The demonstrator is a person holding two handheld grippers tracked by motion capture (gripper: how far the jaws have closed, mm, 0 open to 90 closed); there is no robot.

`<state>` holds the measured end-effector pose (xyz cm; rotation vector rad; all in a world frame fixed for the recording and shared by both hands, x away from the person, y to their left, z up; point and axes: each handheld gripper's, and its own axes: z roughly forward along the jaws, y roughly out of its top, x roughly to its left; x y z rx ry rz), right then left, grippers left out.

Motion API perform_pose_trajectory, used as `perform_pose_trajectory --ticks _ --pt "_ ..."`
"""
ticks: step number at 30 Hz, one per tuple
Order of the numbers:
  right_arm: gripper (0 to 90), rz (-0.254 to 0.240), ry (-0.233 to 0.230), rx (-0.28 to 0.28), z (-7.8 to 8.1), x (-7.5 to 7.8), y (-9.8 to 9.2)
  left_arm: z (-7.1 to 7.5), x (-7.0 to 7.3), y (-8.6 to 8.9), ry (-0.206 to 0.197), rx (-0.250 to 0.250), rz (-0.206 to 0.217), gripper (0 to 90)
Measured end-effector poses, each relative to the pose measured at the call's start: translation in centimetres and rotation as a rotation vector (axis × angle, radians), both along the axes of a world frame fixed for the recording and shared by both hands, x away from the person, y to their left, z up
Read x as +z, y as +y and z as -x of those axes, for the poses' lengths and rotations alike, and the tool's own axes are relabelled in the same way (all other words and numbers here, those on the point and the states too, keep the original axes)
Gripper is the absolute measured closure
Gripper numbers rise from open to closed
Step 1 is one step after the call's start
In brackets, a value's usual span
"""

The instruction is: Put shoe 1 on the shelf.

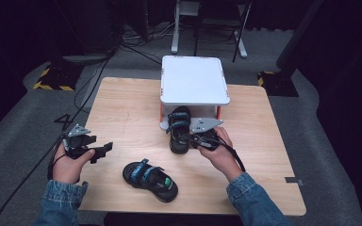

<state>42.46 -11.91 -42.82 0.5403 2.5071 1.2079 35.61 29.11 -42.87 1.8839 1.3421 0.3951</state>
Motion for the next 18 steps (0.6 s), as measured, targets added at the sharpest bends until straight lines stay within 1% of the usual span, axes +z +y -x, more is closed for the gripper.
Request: perform_pose_trajectory --ticks 1,3,5,6,8,9,12,13,14,16,17,18 --pt "77.7 0.004 -0.009 0.000 0.2 0.0 0.0 0.0 0.0 0.1 -0.004 0.002 -0.001 24.8" --pt "72.8 -0.010 -0.023 -0.008 0.8 0.2 -0.3 -0.1 -0.1 0.1 -0.004 0.002 -0.002 24.8" --pt "70.5 -0.034 -0.034 -0.024 1.5 0.5 -0.8 -0.1 -0.1 0.0 0.005 0.002 -0.001 24.8" --pt "69.2 -0.044 -0.035 -0.032 1.9 0.6 -0.9 -0.1 -0.1 0.0 0.002 -0.004 -0.004 24.8" --pt "68.3 -0.039 -0.034 -0.037 2.7 0.5 -1.2 -0.1 -0.1 -0.1 0.002 -0.001 -0.005 24.8" --pt "67.5 -0.030 -0.027 -0.037 3.1 0.3 -1.3 -0.1 -0.1 -0.1 0.001 -0.004 -0.007 24.8" --pt "68.1 0.007 0.009 -0.026 4.0 -0.6 -1.3 -0.2 -0.1 -0.2 0.009 -0.001 0.008 24.8" --pt "67.6 0.030 0.022 -0.024 4.1 -1.1 -1.2 -0.3 -0.1 -0.1 0.008 -0.006 0.004 24.7" --pt "67.1 0.052 0.035 -0.021 4.2 -1.6 -1.0 -0.4 -0.1 -0.1 0.006 0.002 0.009 24.7" --pt "66.3 0.092 0.051 -0.018 4.3 -2.8 -0.6 -0.7 0.1 0.0 0.000 0.001 0.006 24.7" --pt "66.3 0.111 0.056 -0.018 4.3 -3.3 -0.4 -0.9 0.1 0.0 -0.002 0.003 0.011 24.7" --pt "66.8 0.120 0.066 -0.019 4.3 -3.8 -0.2 -1.1 0.2 0.0 -0.008 0.004 0.016 24.7"
